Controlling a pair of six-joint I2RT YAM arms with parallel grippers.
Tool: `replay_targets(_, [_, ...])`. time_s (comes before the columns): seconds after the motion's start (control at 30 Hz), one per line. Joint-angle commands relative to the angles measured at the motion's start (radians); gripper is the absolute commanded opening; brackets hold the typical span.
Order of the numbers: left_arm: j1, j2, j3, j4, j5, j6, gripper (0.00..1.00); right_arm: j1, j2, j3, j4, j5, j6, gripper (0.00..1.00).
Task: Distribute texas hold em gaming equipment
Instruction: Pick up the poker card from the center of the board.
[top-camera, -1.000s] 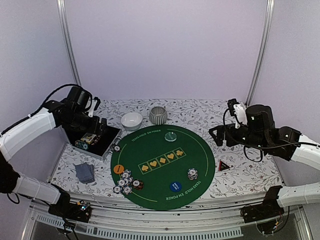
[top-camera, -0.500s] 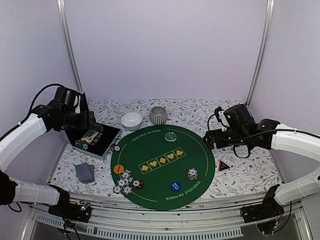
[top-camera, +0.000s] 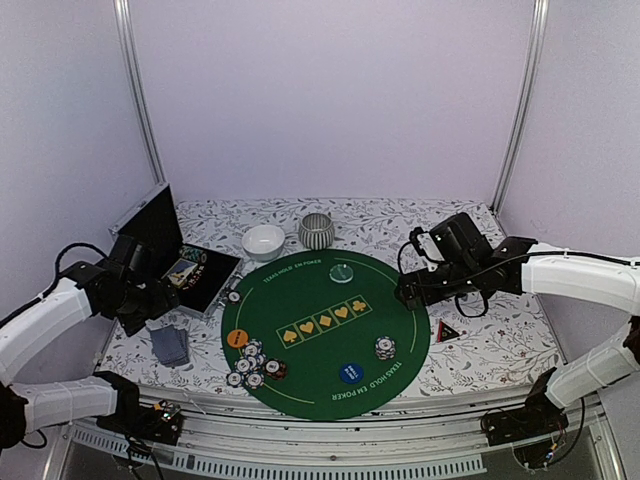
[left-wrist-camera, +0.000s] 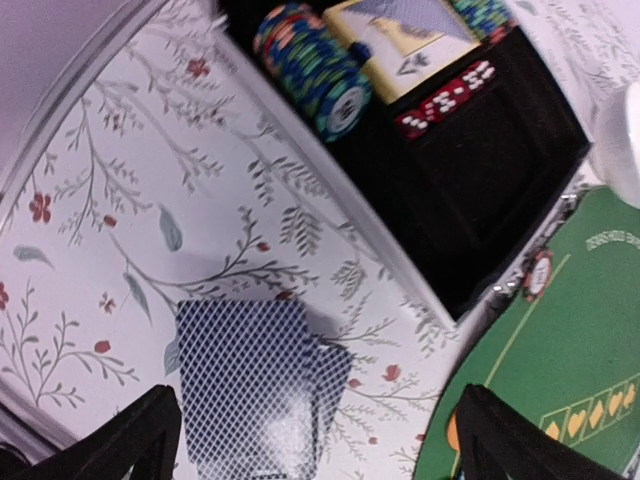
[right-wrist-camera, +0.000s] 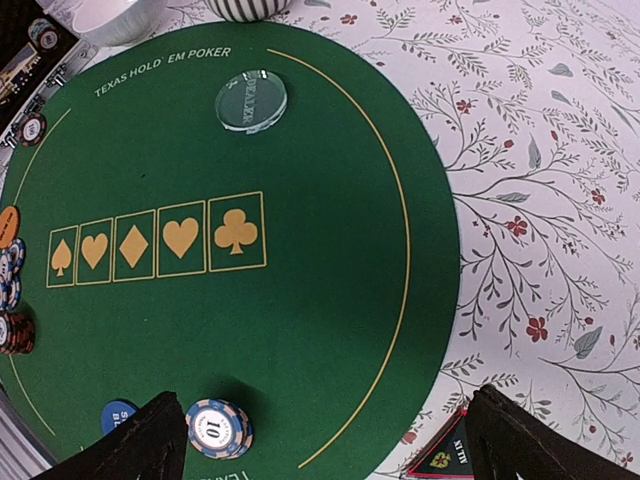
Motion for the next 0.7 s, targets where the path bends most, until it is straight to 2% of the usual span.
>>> replay_targets(0.0, [-0.016,0.001,-0.076,-0.085,-0.018,-0.159,0.98,-0.005,-0.001,0.018,0.026,-0.041,-0.039,0.99])
replay_targets(0.67, [-0.049,0.092,-0.203,0.114,0.066,-0.125,0.98,-0.005,-0.073,-0.034,0.057,-0.067,-0.057,0.99])
